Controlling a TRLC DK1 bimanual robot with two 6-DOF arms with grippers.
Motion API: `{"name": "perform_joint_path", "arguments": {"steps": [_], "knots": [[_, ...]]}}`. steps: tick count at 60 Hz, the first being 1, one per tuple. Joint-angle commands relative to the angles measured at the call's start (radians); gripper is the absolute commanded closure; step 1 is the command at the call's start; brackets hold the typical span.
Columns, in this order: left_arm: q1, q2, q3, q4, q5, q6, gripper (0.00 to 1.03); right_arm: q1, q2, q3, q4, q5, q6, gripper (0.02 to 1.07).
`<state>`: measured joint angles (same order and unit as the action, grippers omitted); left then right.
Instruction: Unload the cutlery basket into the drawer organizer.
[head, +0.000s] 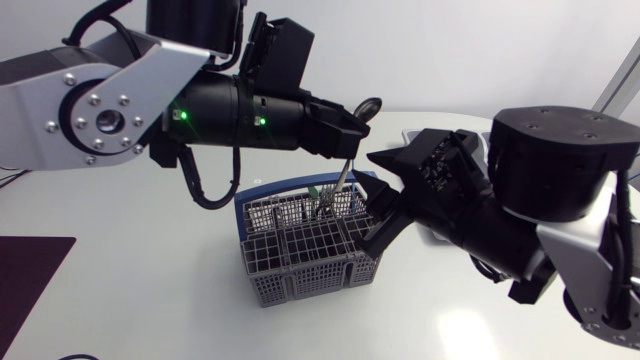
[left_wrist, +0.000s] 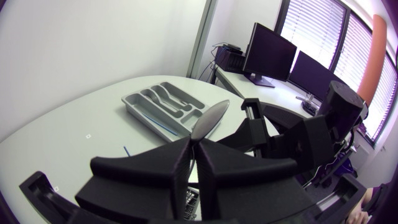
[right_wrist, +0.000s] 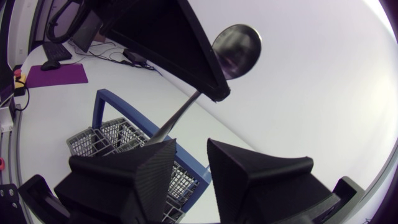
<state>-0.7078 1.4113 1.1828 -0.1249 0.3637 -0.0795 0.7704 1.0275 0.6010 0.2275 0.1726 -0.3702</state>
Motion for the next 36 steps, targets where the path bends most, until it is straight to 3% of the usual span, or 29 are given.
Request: {"name": "perform_joint_path", "arguments": {"steps": [1, 20, 36], "knots": [[0.002, 0.02, 0.043, -0.001, 0.017, -0.025, 0.96, -0.016, -0.02, 0.02, -0.027, -0.031, 0.053, 0.51], [0.019, 0.025, 0.04, 0.016, 0.052, -0.048, 0.96, -0.161, 0.025, 0.086, -0.08, -0.271, 0.251, 0.52], [0.025, 0.029, 0.04, 0.042, 0.052, -0.052, 0.96, -0.181, 0.028, 0.114, -0.113, -0.354, 0.313, 0.52]]}}
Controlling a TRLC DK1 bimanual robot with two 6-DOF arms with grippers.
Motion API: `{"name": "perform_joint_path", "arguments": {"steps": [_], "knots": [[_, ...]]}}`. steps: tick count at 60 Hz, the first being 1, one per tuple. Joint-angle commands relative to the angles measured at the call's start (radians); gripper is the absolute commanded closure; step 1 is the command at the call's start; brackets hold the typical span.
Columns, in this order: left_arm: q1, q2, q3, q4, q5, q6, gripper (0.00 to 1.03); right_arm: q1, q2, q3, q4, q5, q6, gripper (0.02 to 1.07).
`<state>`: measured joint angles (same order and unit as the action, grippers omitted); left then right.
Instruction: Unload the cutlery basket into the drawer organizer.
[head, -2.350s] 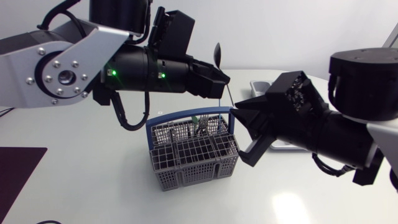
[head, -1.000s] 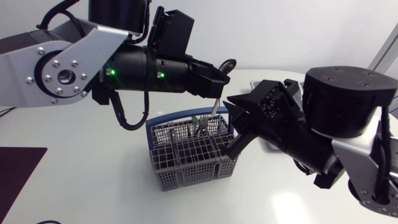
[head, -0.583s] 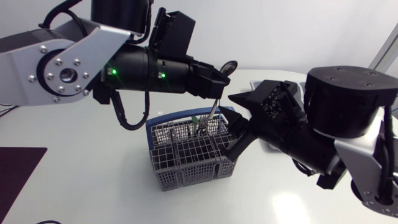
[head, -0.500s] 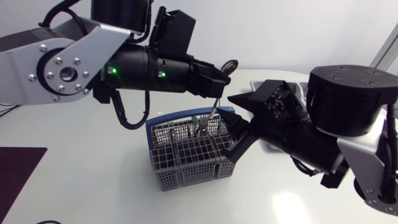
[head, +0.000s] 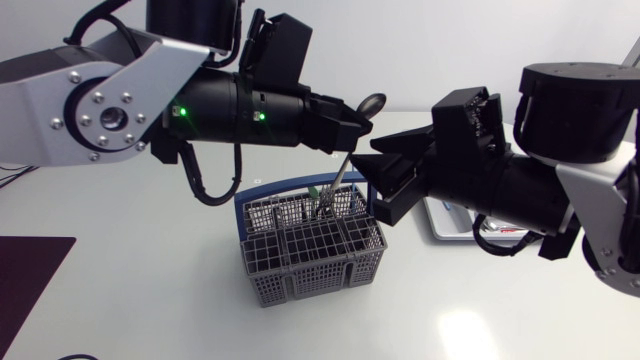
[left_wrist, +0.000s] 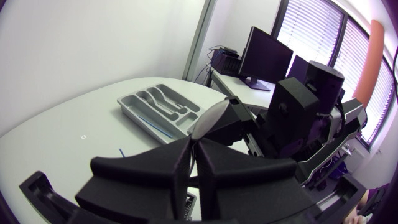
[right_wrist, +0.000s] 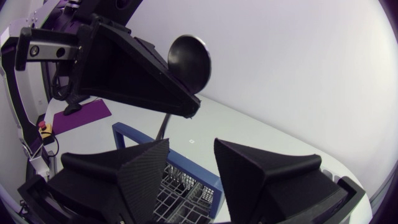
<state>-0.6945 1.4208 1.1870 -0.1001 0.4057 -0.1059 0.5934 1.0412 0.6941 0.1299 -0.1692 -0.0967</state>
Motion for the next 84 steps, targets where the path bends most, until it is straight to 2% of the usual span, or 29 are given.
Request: {"name": "perform_joint_path", "arguments": {"steps": [1, 27, 30, 59, 63, 66, 77, 84], "knots": [[0.013, 0.02, 0.036, 0.019, 0.01, -0.026, 0.96, -0.004, 0.013, 0.019, -0.015, -0.012, 0.04, 0.52], [0.015, 0.041, 0.043, 0.059, -0.022, -0.034, 0.96, -0.003, -0.027, 0.015, -0.015, -0.007, 0.069, 0.53], [0.007, 0.047, 0.045, 0.066, -0.03, -0.035, 0.96, 0.003, -0.018, 0.019, -0.006, -0.004, 0.069, 0.57], [-0.013, 0.082, 0.082, 0.085, -0.05, -0.044, 0.96, 0.049, 0.074, 0.065, 0.085, 0.073, 0.095, 0.63], [-0.013, 0.084, 0.082, 0.088, -0.05, -0.046, 0.96, 0.042, 0.089, 0.074, 0.094, 0.077, 0.106, 0.71], [-0.011, 0.084, 0.082, 0.088, -0.05, -0.046, 0.96, 0.032, 0.1, 0.076, 0.105, 0.077, 0.117, 0.71], [-0.008, 0.084, 0.082, 0.089, -0.051, -0.049, 0.96, 0.019, 0.117, 0.076, 0.116, 0.063, 0.126, 0.94], [-0.002, 0.084, 0.082, 0.091, -0.051, -0.049, 0.96, 0.003, 0.117, 0.071, 0.116, 0.042, 0.137, 0.96]]}}
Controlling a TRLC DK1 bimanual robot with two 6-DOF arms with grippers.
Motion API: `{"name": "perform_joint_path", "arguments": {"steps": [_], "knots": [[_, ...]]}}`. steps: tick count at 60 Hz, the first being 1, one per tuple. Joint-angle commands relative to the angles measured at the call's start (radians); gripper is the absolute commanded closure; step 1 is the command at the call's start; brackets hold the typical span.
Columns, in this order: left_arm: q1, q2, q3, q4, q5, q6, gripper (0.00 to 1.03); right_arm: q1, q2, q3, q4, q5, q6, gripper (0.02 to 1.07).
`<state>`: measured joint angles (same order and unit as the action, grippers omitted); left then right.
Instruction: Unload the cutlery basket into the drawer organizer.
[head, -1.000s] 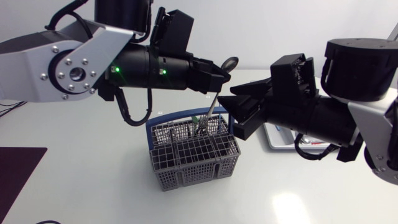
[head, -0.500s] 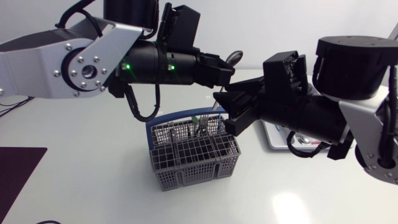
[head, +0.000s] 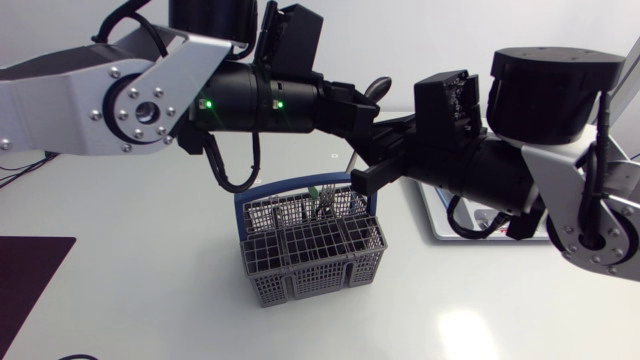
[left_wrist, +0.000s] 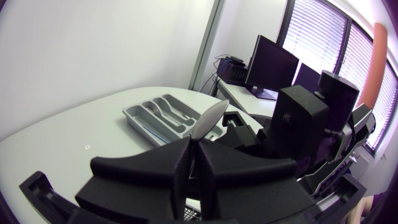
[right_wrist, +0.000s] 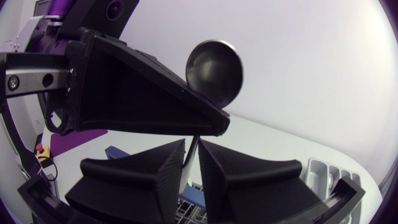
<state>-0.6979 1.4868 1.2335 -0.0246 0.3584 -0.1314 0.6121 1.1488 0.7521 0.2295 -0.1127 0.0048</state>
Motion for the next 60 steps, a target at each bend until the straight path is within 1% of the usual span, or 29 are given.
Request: {"name": "perform_joint_path", "arguments": {"steps": [1, 16, 26, 37, 43, 60], "knots": [[0.001, 0.018, 0.035, 0.015, -0.006, -0.024, 0.96, -0.017, 0.009, 0.013, 0.016, -0.018, 0.038, 0.96], [0.003, 0.018, 0.035, 0.015, -0.007, -0.024, 0.96, -0.026, 0.005, 0.018, -0.001, -0.065, 0.04, 0.99], [0.003, 0.017, 0.035, 0.015, -0.015, -0.024, 0.95, -0.029, 0.002, 0.02, -0.01, -0.077, 0.038, 1.0], [0.001, 0.015, 0.038, 0.014, -0.021, -0.022, 0.9, -0.034, 0.0, 0.023, -0.021, -0.084, 0.035, 1.0], [0.001, 0.012, 0.038, 0.012, -0.021, -0.022, 0.84, -0.037, 0.0, 0.024, -0.029, -0.087, 0.034, 1.0], [-0.003, 0.009, 0.037, 0.008, -0.021, -0.022, 0.84, -0.043, -0.001, 0.023, -0.045, -0.099, 0.031, 1.01]]}}
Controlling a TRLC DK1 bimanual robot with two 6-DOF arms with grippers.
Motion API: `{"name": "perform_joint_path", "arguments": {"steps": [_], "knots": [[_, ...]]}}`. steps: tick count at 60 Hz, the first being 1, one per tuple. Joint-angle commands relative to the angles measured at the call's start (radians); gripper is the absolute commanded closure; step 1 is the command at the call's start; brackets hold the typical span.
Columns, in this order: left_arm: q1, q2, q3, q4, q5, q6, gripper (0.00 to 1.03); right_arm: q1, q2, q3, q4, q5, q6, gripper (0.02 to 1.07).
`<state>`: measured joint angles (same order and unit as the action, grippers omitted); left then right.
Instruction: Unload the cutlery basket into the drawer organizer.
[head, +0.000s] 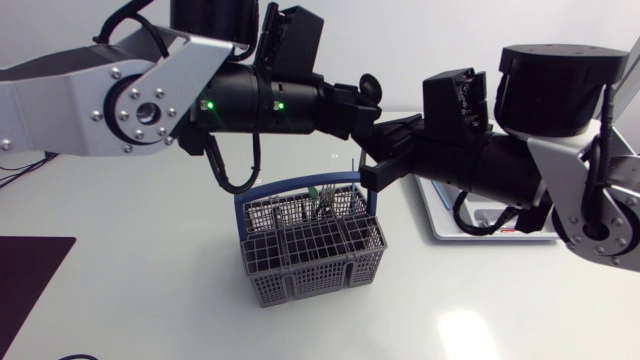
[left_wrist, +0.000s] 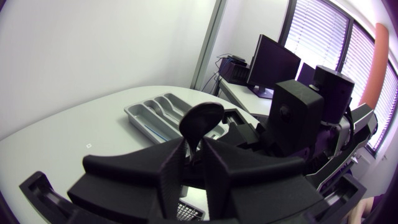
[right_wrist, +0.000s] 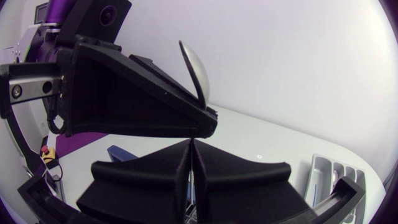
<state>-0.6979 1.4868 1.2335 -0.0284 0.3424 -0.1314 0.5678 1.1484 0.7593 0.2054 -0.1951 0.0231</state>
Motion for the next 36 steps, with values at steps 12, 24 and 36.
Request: {"name": "perform_joint_path", "arguments": {"steps": [12, 24, 36], "knots": [[-0.003, 0.003, 0.037, 0.01, -0.005, -0.022, 0.82, 0.001, -0.004, 0.015, -0.034, -0.024, 0.006, 1.01], [-0.003, -0.008, 0.037, -0.01, -0.006, -0.019, 0.54, -0.006, -0.004, 0.02, -0.066, -0.049, -0.008, 1.01], [-0.006, -0.036, 0.026, -0.038, -0.006, 0.003, 0.3, -0.054, -0.006, 0.026, -0.11, -0.089, -0.034, 1.01]]}}
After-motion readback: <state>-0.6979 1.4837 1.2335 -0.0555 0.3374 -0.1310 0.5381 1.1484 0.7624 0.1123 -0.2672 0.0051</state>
